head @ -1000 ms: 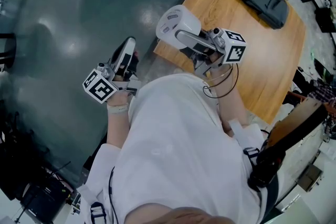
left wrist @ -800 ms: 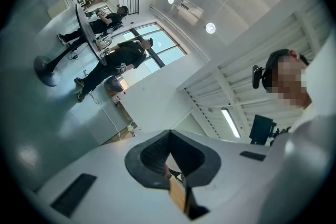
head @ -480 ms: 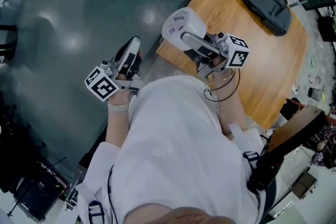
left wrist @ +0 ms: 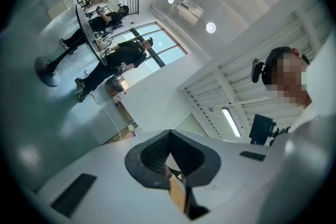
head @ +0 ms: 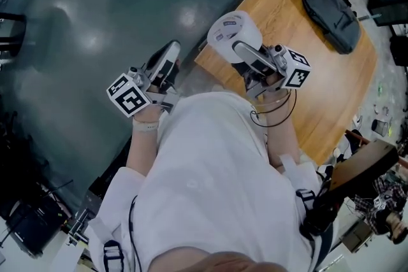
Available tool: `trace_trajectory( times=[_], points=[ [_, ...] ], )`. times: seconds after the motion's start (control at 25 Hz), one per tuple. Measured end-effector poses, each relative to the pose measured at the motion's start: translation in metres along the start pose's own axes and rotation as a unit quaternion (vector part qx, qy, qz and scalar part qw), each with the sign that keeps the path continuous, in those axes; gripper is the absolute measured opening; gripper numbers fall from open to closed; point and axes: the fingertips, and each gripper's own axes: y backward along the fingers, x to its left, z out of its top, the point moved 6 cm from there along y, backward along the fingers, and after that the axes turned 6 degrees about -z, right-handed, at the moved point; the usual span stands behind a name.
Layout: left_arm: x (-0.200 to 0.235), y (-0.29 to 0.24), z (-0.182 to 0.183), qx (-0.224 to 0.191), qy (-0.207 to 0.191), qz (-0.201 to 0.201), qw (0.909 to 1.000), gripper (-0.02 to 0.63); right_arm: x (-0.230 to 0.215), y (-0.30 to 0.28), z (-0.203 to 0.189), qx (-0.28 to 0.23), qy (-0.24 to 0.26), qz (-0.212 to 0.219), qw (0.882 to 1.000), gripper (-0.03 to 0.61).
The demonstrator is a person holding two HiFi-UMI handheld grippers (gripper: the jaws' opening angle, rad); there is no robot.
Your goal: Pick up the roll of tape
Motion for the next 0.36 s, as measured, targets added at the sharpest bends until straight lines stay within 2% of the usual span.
trace_trajectory(
  times=[0.36],
  points=[
    [-0.001,0.0003,-0.0006,0.001,0.0,0.001,1.0,0.0,-0.0026,0.0047,0.0021,-0.008,-0.008,-0.004,1.0,0.099]
  ],
)
